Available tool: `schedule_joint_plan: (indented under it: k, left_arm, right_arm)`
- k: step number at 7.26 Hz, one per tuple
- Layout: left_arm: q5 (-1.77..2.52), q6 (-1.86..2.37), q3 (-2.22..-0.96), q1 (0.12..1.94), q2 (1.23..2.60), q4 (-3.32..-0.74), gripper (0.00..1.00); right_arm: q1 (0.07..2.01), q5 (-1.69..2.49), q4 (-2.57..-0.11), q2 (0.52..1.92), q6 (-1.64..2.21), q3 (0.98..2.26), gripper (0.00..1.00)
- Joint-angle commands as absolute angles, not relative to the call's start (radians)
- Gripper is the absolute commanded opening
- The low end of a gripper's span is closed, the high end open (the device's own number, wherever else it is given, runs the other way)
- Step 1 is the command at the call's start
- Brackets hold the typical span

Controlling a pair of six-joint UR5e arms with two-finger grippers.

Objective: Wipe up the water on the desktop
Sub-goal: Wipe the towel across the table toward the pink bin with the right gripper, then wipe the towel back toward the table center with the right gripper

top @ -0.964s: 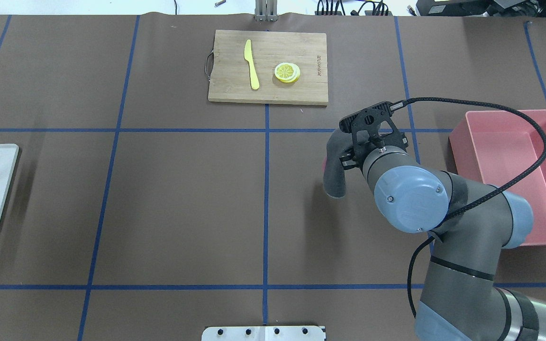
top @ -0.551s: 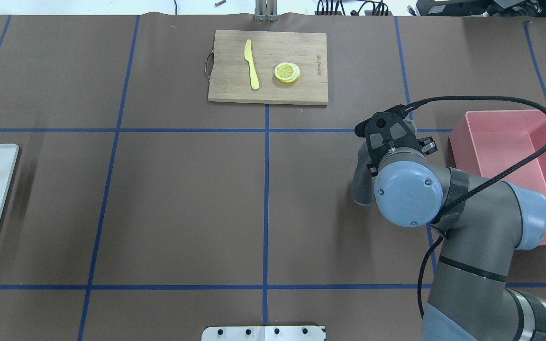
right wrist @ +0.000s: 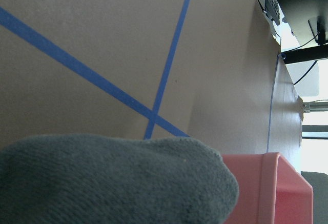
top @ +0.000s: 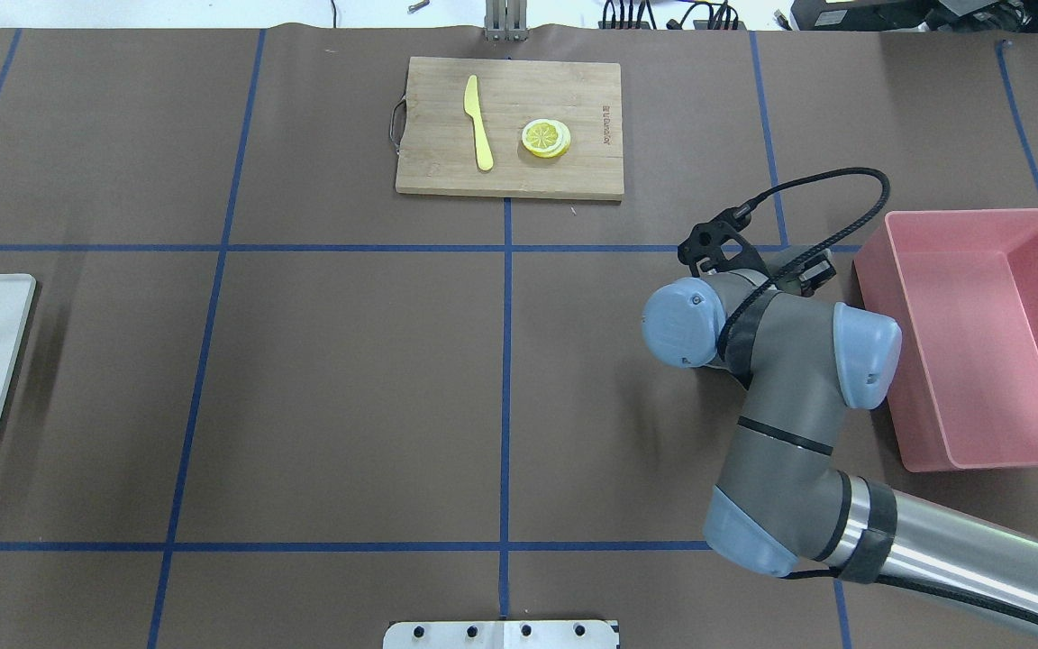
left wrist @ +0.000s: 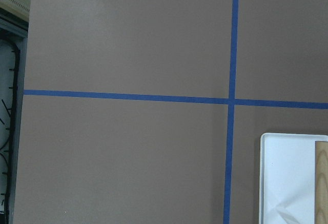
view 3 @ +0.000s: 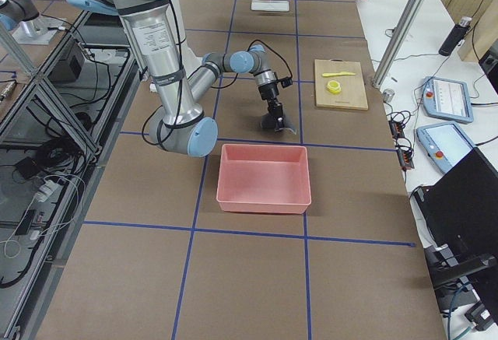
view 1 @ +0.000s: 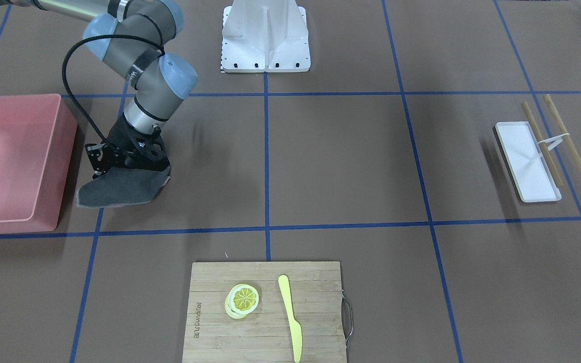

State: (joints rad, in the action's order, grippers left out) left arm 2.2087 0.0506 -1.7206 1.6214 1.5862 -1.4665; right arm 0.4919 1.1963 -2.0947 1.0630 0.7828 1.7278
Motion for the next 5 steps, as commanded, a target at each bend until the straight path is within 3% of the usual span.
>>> schedule_joint_plan:
  k: [1,3,5]
  left_arm:
    - [2.209,0.051,-1.723,1.621,1.586,-1.466,0.99]
    - [2.209,0.051,-1.723,1.621,1.585,-1.466,0.99]
    - [2.209,0.051,-1.724,1.623,1.585,-1.466,0.99]
  right_arm:
    - [0.479,1.218,-2.036,0.984,0.796,1.681,0.00]
    - [0.430,1.252,-1.854,0.968,0.906,1.681,0.00]
    - [0.362,1.284,-1.815,0.860,1.106,1.668,0.00]
